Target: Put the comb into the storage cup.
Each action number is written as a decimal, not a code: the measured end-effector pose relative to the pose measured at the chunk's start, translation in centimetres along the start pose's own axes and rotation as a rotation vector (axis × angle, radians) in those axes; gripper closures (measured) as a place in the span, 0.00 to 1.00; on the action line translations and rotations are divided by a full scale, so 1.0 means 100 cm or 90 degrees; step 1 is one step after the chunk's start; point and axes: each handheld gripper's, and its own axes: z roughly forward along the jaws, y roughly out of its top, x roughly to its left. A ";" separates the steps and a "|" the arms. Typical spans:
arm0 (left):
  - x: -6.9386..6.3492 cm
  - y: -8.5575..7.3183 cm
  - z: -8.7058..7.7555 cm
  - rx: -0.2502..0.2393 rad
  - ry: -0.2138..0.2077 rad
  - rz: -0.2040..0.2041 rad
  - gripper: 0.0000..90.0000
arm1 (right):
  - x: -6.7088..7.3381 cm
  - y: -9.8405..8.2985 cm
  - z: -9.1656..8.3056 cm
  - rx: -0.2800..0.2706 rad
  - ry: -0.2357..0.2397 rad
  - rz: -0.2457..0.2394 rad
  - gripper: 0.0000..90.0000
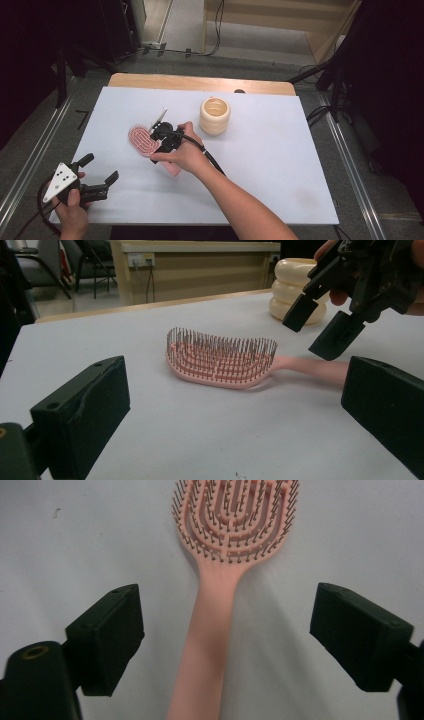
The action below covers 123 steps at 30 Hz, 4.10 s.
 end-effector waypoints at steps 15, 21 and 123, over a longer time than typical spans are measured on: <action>0.000 0.000 0.000 -0.001 -0.001 -0.002 0.00 | 0.002 0.005 0.021 0.029 0.008 0.045 0.35; 0.001 0.000 0.000 -0.001 -0.001 -0.002 0.00 | 0.001 0.006 0.027 0.031 0.002 0.066 0.43; -0.001 0.001 0.004 0.014 0.010 0.011 0.00 | -0.034 -0.135 -0.081 -0.431 -0.075 0.088 0.75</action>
